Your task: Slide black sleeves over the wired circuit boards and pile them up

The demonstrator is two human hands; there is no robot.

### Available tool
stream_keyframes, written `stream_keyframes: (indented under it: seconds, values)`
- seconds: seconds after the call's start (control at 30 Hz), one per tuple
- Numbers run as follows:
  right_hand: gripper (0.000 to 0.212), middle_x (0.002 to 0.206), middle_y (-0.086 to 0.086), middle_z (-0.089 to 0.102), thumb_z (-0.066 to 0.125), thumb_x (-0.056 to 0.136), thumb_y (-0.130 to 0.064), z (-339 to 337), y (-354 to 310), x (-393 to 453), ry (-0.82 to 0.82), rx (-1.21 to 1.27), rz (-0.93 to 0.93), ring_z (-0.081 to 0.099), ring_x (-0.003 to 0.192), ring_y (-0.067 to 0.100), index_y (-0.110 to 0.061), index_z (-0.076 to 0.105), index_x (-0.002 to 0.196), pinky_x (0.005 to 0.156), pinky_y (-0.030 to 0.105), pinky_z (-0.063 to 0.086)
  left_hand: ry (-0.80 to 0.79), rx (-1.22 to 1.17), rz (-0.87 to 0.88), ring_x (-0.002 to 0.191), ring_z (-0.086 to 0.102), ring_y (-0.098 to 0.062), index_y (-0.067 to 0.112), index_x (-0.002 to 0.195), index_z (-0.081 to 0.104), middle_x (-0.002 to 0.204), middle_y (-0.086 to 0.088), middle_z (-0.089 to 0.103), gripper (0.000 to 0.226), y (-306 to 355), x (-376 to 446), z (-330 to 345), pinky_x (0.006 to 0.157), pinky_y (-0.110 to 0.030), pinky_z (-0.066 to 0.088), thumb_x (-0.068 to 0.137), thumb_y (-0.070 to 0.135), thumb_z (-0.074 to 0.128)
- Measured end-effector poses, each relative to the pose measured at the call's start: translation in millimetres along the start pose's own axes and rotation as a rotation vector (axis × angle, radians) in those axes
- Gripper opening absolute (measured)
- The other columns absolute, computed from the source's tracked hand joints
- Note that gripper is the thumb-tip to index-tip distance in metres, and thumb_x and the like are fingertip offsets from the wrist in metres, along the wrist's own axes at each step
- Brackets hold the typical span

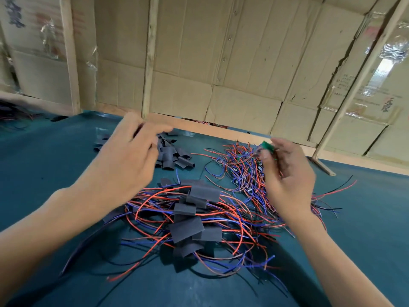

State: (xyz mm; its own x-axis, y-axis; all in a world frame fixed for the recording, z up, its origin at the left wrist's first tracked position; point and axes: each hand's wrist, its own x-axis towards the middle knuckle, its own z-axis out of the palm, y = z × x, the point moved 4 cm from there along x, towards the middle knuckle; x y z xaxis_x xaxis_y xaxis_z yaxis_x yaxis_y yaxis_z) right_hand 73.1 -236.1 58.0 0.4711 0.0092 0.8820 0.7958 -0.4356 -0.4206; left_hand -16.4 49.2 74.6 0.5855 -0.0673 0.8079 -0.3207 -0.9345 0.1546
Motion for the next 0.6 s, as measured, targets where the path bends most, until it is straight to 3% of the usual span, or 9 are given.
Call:
stream_keyframes:
  seconds: [0.07, 0.13, 0.2, 0.27, 0.37, 0.5, 0.57, 0.6]
  values:
    - [0.027, 0.113, -0.009, 0.064, 0.062, 0.099, -0.029, 9, -17, -4, -0.072, -0.057, -0.099, 0.065, 0.100, 0.007, -0.034, 0.058, 0.126, 0.090, 0.026, 0.051, 0.014, -0.084, 0.052, 0.078, 0.044, -0.012, 0.010, 0.123, 0.061, 0.098, 0.003, 0.044, 0.028, 20, -3, -6, 0.075, -0.017, 0.032, 0.098, 0.011, 0.049]
    - [0.029, 0.113, -0.020, 0.059, 0.060, 0.101, -0.032, 17, -37, -9, -0.097, -0.071, -0.223, 0.062, 0.099, -0.001, -0.025, 0.058, 0.129, 0.089, 0.015, 0.045, -0.032, -0.174, 0.063, 0.075, 0.045, -0.001, 0.018, 0.126, 0.061, 0.090, 0.018, 0.039, 0.035, 35, -7, -6, 0.070, -0.016, 0.032, 0.097, 0.035, 0.052]
    - [0.032, 0.116, -0.019, 0.061, 0.061, 0.101, -0.029, 24, -55, -17, -0.127, -0.012, -0.315, 0.064, 0.101, 0.006, -0.022, 0.058, 0.132, 0.091, 0.018, 0.047, -0.118, -0.255, 0.037, 0.081, 0.046, 0.011, 0.029, 0.132, 0.057, 0.089, 0.024, 0.039, 0.048, 42, -11, -1, 0.071, -0.015, 0.034, 0.093, 0.056, 0.050]
    - [0.037, 0.119, -0.015, 0.064, 0.064, 0.100, -0.028, 29, -68, -25, -0.163, 0.038, -0.375, 0.067, 0.102, 0.014, -0.024, 0.056, 0.135, 0.092, 0.023, 0.050, -0.181, -0.260, 0.072, 0.073, 0.045, 0.005, 0.030, 0.124, 0.060, 0.087, 0.017, 0.037, 0.045, 48, -15, 5, 0.066, -0.017, 0.035, 0.093, 0.060, 0.046]
    - [0.039, 0.119, -0.007, 0.069, 0.065, 0.100, -0.025, 33, -73, -31, -0.217, 0.058, -0.405, 0.068, 0.098, 0.018, -0.021, 0.054, 0.137, 0.089, 0.025, 0.053, -0.135, -0.240, 0.127, 0.063, 0.034, -0.008, 0.020, 0.093, 0.063, 0.083, 0.011, 0.035, 0.033, 48, -17, 11, 0.057, -0.024, 0.033, 0.099, 0.047, 0.046]
    - [0.035, 0.111, -0.012, 0.070, 0.068, 0.096, -0.027, 29, -59, -28, -0.174, -0.094, -0.375, 0.060, 0.093, -0.010, -0.022, 0.060, 0.129, 0.080, 0.008, 0.042, -0.079, -0.120, 0.117, 0.067, 0.038, -0.006, 0.022, 0.099, 0.069, 0.085, 0.007, 0.044, 0.033, 25, -13, 14, 0.050, -0.032, 0.044, 0.099, 0.045, 0.046]
    - [0.029, 0.107, -0.010, 0.071, 0.068, 0.094, -0.024, 24, -49, -24, -0.183, -0.128, -0.347, 0.059, 0.092, -0.012, -0.020, 0.067, 0.123, 0.076, 0.013, 0.046, -0.068, -0.051, 0.091, 0.067, 0.041, -0.008, 0.024, 0.100, 0.070, 0.087, 0.006, 0.045, 0.034, 10, -10, 11, 0.048, -0.031, 0.044, 0.098, 0.047, 0.045]
    - [0.027, 0.105, -0.008, 0.072, 0.067, 0.093, -0.021, 23, -44, -22, -0.214, -0.136, -0.338, 0.064, 0.093, -0.004, -0.018, 0.070, 0.119, 0.075, 0.021, 0.051, -0.066, -0.039, 0.074, 0.066, 0.041, -0.010, 0.026, 0.100, 0.071, 0.087, 0.007, 0.044, 0.034, 4, -9, 10, 0.047, -0.031, 0.044, 0.098, 0.048, 0.045]
